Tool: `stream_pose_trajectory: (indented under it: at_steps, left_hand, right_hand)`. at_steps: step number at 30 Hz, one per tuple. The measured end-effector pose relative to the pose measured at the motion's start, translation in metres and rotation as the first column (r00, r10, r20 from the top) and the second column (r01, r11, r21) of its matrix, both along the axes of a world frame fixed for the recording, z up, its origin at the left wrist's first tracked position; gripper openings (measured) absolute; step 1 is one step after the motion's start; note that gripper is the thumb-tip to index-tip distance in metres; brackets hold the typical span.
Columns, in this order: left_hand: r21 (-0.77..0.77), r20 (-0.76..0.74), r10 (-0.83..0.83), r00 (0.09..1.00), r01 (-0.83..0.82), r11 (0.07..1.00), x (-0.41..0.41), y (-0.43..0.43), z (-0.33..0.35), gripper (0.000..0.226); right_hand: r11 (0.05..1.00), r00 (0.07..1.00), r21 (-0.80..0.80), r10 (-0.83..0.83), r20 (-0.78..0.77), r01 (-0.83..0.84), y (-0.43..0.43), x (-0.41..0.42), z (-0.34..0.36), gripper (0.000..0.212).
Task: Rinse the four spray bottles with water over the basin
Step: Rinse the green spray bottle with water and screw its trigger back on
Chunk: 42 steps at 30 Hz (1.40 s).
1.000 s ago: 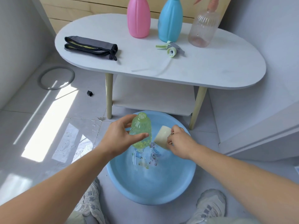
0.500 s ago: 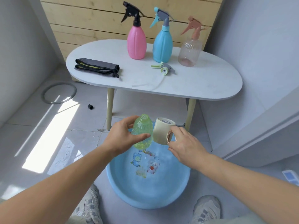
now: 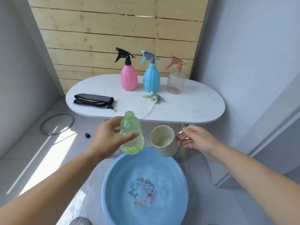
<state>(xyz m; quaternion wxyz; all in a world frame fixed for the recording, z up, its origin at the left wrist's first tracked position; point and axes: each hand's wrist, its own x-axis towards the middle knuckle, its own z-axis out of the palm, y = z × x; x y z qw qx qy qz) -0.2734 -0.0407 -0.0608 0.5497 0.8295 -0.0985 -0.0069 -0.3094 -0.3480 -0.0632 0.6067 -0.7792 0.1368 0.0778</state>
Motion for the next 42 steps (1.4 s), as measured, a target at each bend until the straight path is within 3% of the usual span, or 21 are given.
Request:
stream_pose_trajectory:
  at_steps: [2, 4, 13, 18, 22, 25, 27, 29, 31, 34, 37, 42]
  left_hand:
    - [-0.027, 0.027, -0.004, 1.0, 0.005, 1.0, 0.007, -0.004, 0.019, 0.04]
    - [-0.041, 0.045, 0.002, 0.999, 0.0, 0.999, 0.016, -0.008, 0.035, 0.04]
    - [-0.029, 0.096, -0.008, 0.995, 0.011, 1.0, 0.067, -0.049, 0.077, 0.042]
    - [-0.002, 0.096, 0.042, 0.995, -0.042, 0.999, 0.096, -0.061, 0.077, 0.047]
    - [0.024, 0.094, 0.068, 0.993, -0.071, 0.997, 0.113, -0.062, 0.075, 0.038]
    - [0.029, 0.089, 0.086, 0.992, -0.089, 0.996, 0.119, -0.059, 0.076, 0.034]
    - [0.026, 0.085, 0.1, 0.991, -0.102, 0.994, 0.122, -0.057, 0.074, 0.034]
    - [0.021, 0.082, 0.118, 0.99, -0.12, 0.992, 0.124, -0.056, 0.072, 0.036]
    - [0.018, 0.076, 0.145, 0.987, -0.147, 0.989, 0.128, -0.053, 0.07, 0.044]
    - [0.028, 0.067, 0.188, 0.98, -0.19, 0.981, 0.134, -0.049, 0.069, 0.063]
    - [0.04, 0.066, 0.218, 0.974, -0.221, 0.974, 0.139, -0.046, 0.068, 0.064]
    - [0.054, 0.037, 0.235, 0.971, -0.237, 0.97, 0.147, -0.04, 0.061, 0.056]
  right_hand:
    - [0.98, 0.996, 0.181, -0.092, 0.017, 0.087, -0.008, 0.013, 0.017, 0.026]
    - [0.951, 0.982, 0.259, -0.184, 0.04, 0.167, -0.015, 0.028, 0.029, 0.03]
    - [0.889, 0.908, 0.227, -0.416, 0.041, 0.397, -0.052, 0.084, 0.035, 0.033]
    - [0.876, 0.906, 0.259, -0.422, 0.002, 0.408, -0.062, 0.099, 0.023, 0.033]
    - [0.921, 0.924, 0.096, -0.382, 0.023, 0.379, -0.064, 0.102, 0.023, 0.033]
    - [0.903, 0.924, -0.196, -0.372, 0.089, 0.382, -0.066, 0.101, 0.031, 0.031]
    - [0.767, 0.884, -0.443, -0.371, 0.285, 0.465, -0.063, 0.1, 0.04, 0.029]
    - [0.661, 0.799, -0.5, -0.271, 0.537, 0.56, -0.049, 0.096, 0.055, 0.022]
    - [0.714, 0.758, -0.48, -0.107, 0.644, 0.509, -0.022, 0.095, 0.07, 0.02]
    - [0.885, 0.874, -0.418, 0.024, 0.485, 0.207, 0.028, 0.107, 0.074, 0.022]
    - [0.942, 0.971, -0.336, 0.097, 0.217, -0.019, 0.064, 0.134, 0.057, 0.019]
    - [0.946, 0.987, -0.284, -0.155, 0.035, 0.158, 0.081, 0.187, 0.04, 0.025]
